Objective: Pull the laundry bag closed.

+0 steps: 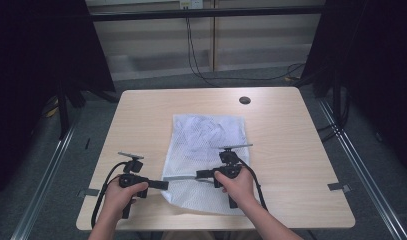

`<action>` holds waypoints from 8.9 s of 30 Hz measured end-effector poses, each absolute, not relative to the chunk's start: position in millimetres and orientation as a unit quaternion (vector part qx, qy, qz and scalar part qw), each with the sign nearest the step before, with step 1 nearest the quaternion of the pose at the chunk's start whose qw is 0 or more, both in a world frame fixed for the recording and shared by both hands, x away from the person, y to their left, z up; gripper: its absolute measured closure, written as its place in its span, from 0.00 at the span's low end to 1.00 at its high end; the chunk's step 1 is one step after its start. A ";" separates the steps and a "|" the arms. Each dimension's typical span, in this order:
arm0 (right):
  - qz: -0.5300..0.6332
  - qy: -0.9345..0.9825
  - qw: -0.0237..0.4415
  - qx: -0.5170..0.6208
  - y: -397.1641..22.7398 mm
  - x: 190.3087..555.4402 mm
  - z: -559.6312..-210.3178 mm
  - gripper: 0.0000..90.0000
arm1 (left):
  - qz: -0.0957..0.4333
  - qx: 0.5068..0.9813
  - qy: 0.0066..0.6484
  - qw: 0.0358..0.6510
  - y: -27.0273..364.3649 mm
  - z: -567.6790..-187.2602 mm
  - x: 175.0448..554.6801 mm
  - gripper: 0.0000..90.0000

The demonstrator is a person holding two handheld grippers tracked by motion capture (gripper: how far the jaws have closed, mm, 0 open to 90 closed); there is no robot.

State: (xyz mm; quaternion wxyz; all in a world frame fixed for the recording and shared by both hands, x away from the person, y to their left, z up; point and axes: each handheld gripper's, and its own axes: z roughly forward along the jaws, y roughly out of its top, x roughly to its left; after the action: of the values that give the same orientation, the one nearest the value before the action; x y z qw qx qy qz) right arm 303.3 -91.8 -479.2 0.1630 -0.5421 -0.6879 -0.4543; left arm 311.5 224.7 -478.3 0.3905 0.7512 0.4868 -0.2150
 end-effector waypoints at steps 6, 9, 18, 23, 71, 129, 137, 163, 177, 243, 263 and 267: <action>-0.455 -0.689 0.165 -0.540 -92.4 302.4 -479.4 0.97 | -0.215 0.759 0.480 0.384 225.3 -478.6 312.0 0.98; -0.452 -0.690 0.159 -0.542 -95.1 302.2 -478.8 0.97 | -0.211 0.761 0.481 0.381 226.7 -479.2 312.1 0.98; -0.455 -0.686 0.165 -0.543 -100.5 302.0 -478.4 0.97 | -0.212 0.761 0.481 0.380 225.2 -478.8 311.8 0.99; -0.453 -0.687 0.162 -0.545 -102.4 301.8 -478.0 0.97 | -0.211 0.761 0.481 0.380 225.3 -479.4 312.0 0.99; -0.455 -0.676 0.156 -0.558 -129.1 300.0 -476.0 0.97 | -0.209 0.755 0.491 0.380 229.3 -478.3 311.1 0.99; -0.459 -0.676 0.171 -0.551 -140.0 298.8 -475.3 0.97 | -0.211 0.755 0.492 0.379 228.7 -479.8 310.9 0.99; -0.460 -0.673 0.168 -0.554 -145.6 298.3 -476.3 0.97 | -0.214 0.754 0.490 0.382 229.6 -479.8 310.7 0.99; -0.463 -0.666 0.166 -0.561 -160.9 294.5 -478.8 0.97 | -0.210 0.755 0.494 0.378 228.0 -479.4 307.8 0.99; -0.461 -0.668 0.166 -0.560 -167.5 292.3 -478.0 0.97 | -0.211 0.757 0.491 0.377 228.7 -481.2 307.6 0.99; -0.459 -0.665 0.155 -0.568 -197.2 287.5 -476.3 0.97 | -0.205 0.760 0.494 0.370 222.2 -481.9 308.1 0.99; -0.459 -0.663 0.145 -0.573 -207.7 285.9 -476.2 0.97 | -0.208 0.754 0.498 0.375 222.8 -480.5 307.2 0.99; -0.461 -0.662 0.143 -0.573 -210.5 285.5 -476.1 0.97 | -0.210 0.757 0.493 0.374 224.3 -480.1 307.3 0.99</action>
State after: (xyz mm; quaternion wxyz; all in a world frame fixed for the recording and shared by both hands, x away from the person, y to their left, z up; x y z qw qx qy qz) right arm 285.5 -210.5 -476.1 0.1428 -0.5733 -0.6622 -0.4609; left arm 307.3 224.3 -480.1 0.3742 0.7567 0.4931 -0.2104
